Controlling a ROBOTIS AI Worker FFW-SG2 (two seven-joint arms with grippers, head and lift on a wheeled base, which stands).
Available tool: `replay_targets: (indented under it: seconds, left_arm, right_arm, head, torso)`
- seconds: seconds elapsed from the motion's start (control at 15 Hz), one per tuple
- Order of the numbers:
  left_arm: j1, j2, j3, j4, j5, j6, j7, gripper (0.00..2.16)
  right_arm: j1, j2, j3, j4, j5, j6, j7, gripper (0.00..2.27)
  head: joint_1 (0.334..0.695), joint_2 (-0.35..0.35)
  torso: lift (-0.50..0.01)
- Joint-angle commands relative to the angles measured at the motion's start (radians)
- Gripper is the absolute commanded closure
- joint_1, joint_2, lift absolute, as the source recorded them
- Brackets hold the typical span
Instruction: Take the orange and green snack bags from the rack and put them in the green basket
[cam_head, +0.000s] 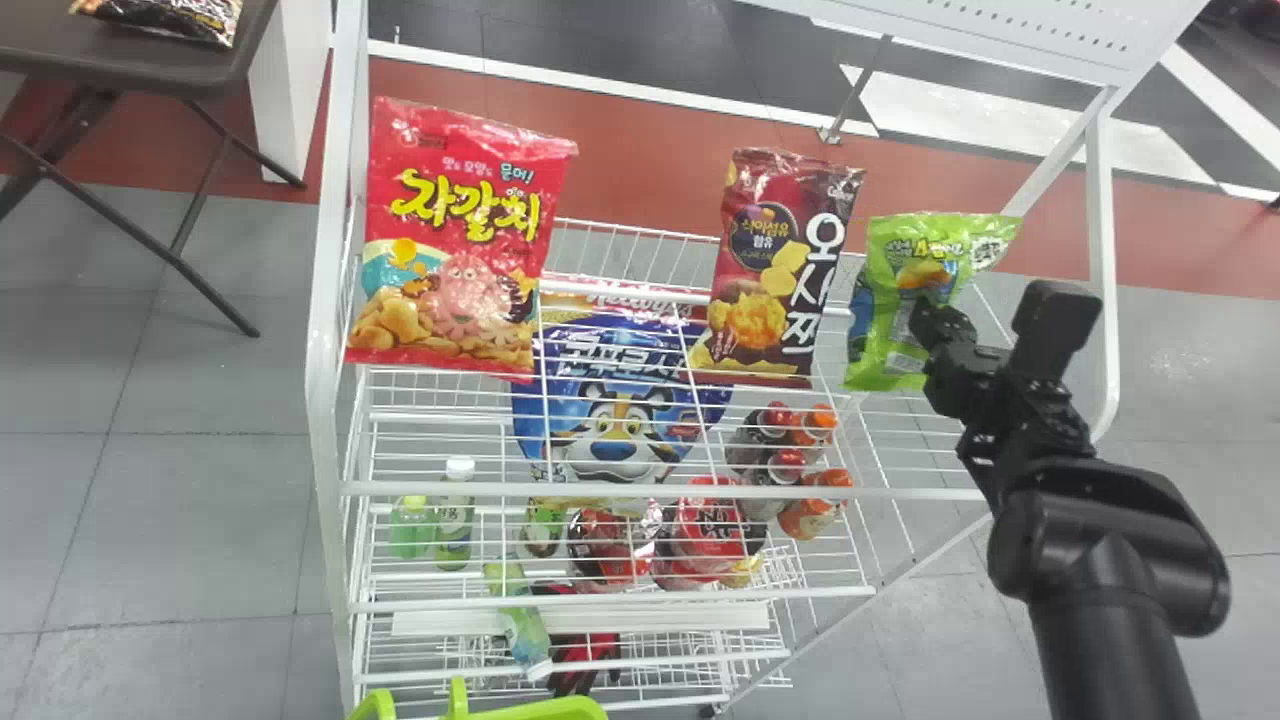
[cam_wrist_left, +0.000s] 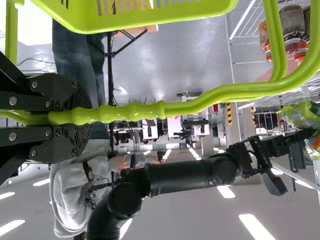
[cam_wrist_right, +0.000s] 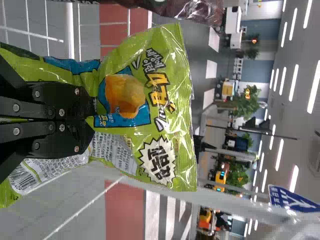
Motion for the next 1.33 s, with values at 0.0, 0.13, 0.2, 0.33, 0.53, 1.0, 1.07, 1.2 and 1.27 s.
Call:
replay_targets:
  seconds: [0.0,0.13,0.2,0.33,0.53,1.0,1.07,1.2,1.27]
  left_arm:
    - [0.001,0.001,-0.004,-0.006,0.0,0.002,0.0,2.15]
    - [0.004,0.003,-0.007,-0.013,-0.002,-0.001,0.0,2.15]
    - [0.007,0.003,-0.007,-0.014,-0.002,-0.001,-0.002,2.15]
    - [0.014,0.003,-0.007,-0.019,0.0,-0.004,-0.002,2.15]
    - [0.015,0.003,-0.012,-0.022,-0.002,-0.007,-0.002,2.15]
    - [0.029,0.003,-0.012,-0.025,-0.002,-0.031,-0.011,2.15]
    - [0.032,0.003,-0.009,-0.026,0.0,-0.034,-0.015,2.15]
    - [0.032,0.003,-0.012,-0.026,0.0,-0.034,-0.017,2.15]
    - [0.034,0.003,-0.014,-0.026,0.0,-0.037,-0.017,2.15]
  right_arm:
    - [0.05,0.0,-0.027,-0.072,-0.038,-0.002,-0.034,2.25]
    - [0.095,0.008,-0.051,-0.154,-0.083,-0.002,-0.051,2.25]
    - [0.139,0.011,-0.06,-0.226,-0.117,-0.002,-0.051,2.25]
    - [0.23,0.037,-0.082,-0.39,-0.163,0.032,-0.037,2.25]
    - [0.345,0.095,-0.134,-0.649,-0.265,0.329,-0.002,2.25]
    - [0.558,0.221,-0.185,-0.921,-0.454,0.845,0.121,2.25]
    - [0.578,0.23,-0.165,-0.914,-0.46,0.875,0.142,2.25]
    - [0.627,0.23,-0.105,-0.904,-0.459,0.884,0.167,2.25]
    - [0.649,0.23,-0.064,-0.904,-0.456,0.924,0.177,2.25]
  head:
    - [0.695,-0.35]
    - [0.695,-0.35]
    - [0.695,-0.35]
    - [0.695,-0.35]
    - [0.695,-0.35]
    - [0.695,-0.35]
    - [0.695,-0.35]
    - [0.695,-0.35]
    - [0.695,-0.35]
  torso:
    - [0.0]
    - [0.0]
    - [0.0]
    - [0.0]
    - [0.0]
    - [0.0]
    - [0.0]
    - [0.0]
    - [0.0]
